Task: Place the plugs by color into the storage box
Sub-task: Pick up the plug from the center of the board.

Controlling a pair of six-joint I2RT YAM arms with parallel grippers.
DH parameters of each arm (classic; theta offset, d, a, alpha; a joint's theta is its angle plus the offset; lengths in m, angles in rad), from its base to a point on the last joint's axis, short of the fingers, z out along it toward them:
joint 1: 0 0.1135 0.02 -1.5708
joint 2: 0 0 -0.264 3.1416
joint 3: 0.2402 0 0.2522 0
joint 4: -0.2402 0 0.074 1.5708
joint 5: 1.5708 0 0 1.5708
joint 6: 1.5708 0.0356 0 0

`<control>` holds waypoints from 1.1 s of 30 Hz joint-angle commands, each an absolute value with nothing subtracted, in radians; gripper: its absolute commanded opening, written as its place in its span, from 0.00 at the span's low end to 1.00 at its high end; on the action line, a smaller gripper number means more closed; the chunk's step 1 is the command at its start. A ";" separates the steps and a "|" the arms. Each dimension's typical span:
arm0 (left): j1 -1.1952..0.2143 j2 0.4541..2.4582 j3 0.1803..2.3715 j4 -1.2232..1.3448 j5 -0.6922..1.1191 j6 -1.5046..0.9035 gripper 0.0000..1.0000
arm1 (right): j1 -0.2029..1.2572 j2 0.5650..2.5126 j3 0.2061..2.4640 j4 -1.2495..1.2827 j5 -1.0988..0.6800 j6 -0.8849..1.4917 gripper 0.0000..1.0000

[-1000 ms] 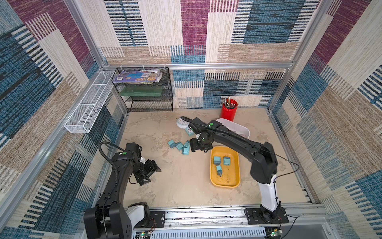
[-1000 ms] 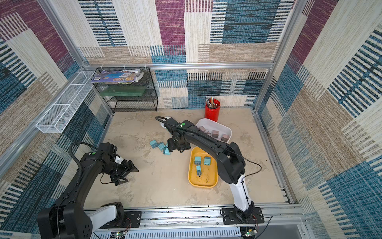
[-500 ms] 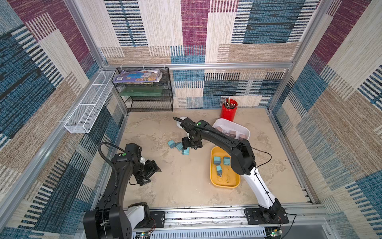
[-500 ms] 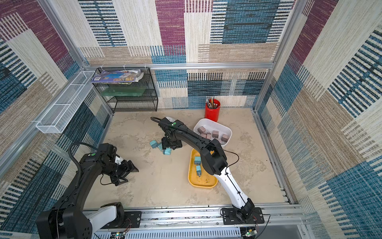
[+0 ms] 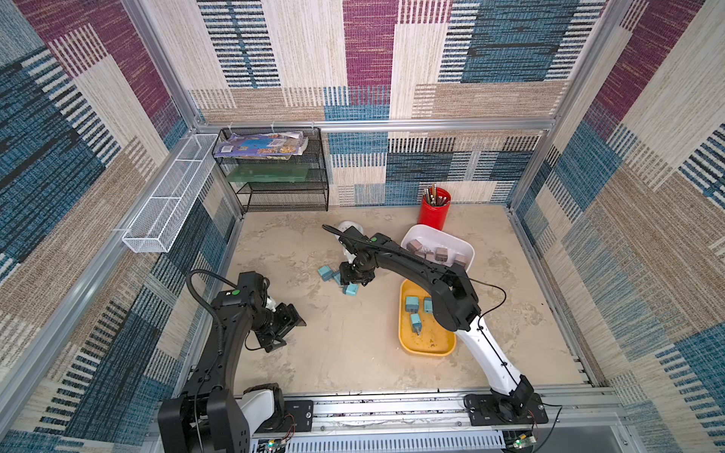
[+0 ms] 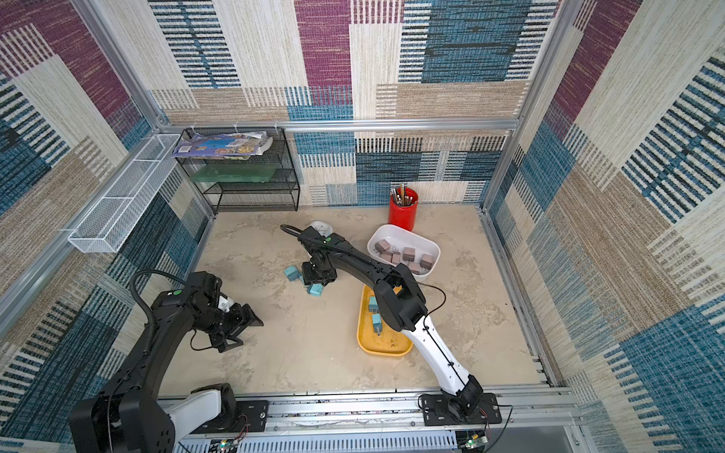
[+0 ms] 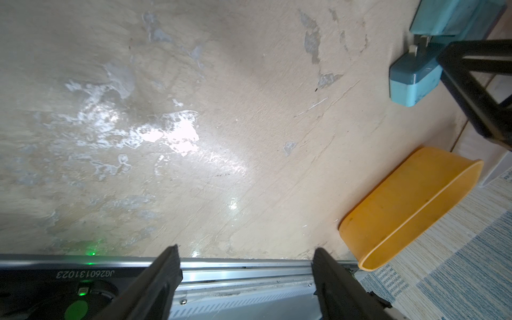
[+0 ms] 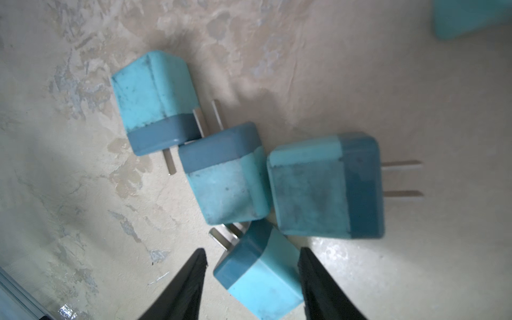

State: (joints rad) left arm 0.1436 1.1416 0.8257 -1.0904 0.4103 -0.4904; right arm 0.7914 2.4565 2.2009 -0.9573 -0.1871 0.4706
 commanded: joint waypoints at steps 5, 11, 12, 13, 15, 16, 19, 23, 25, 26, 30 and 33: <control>0.146 1.145 0.825 -1.102 0.413 -0.487 0.78 | 0.836 2.399 2.103 -0.931 -0.187 0.430 0.55; 0.146 1.148 0.823 -1.101 0.417 -0.485 0.78 | 0.870 2.379 2.055 -0.950 -0.161 0.400 0.67; 0.146 1.147 0.823 -1.101 0.417 -0.485 0.79 | 0.878 2.381 2.056 -0.959 -0.150 0.391 0.69; 0.146 1.147 0.823 -1.103 0.417 -0.485 0.78 | 0.884 2.380 2.054 -0.965 -0.140 0.383 0.70; 0.146 1.143 0.821 -1.100 0.417 -0.487 0.79 | 0.899 2.377 2.046 -0.972 -0.125 0.365 0.72; 0.146 1.142 0.820 -1.101 0.419 -0.488 0.78 | 0.904 2.375 2.041 -0.973 -0.119 0.358 0.72; 0.146 1.140 0.813 -1.101 0.419 -0.488 0.78 | 0.918 2.376 2.030 -0.977 -0.096 0.350 0.73; 0.145 1.131 0.807 -1.101 0.421 -0.491 0.78 | 0.919 2.389 2.034 -0.987 -0.066 0.368 0.72; 0.146 1.129 0.805 -1.102 0.421 -0.493 0.79 | 0.919 2.397 2.041 -0.994 -0.048 0.379 0.70; 0.146 1.126 0.803 -1.101 0.423 -0.492 0.78 | 0.921 2.400 2.042 -0.997 -0.037 0.382 0.68; 0.146 1.120 0.796 -1.101 0.425 -0.496 0.78 | 0.926 2.411 2.041 -1.001 -0.005 0.387 0.53; 0.146 1.114 0.797 -1.102 0.428 -0.500 0.78 | 0.931 2.409 2.042 -1.006 0.021 0.386 0.41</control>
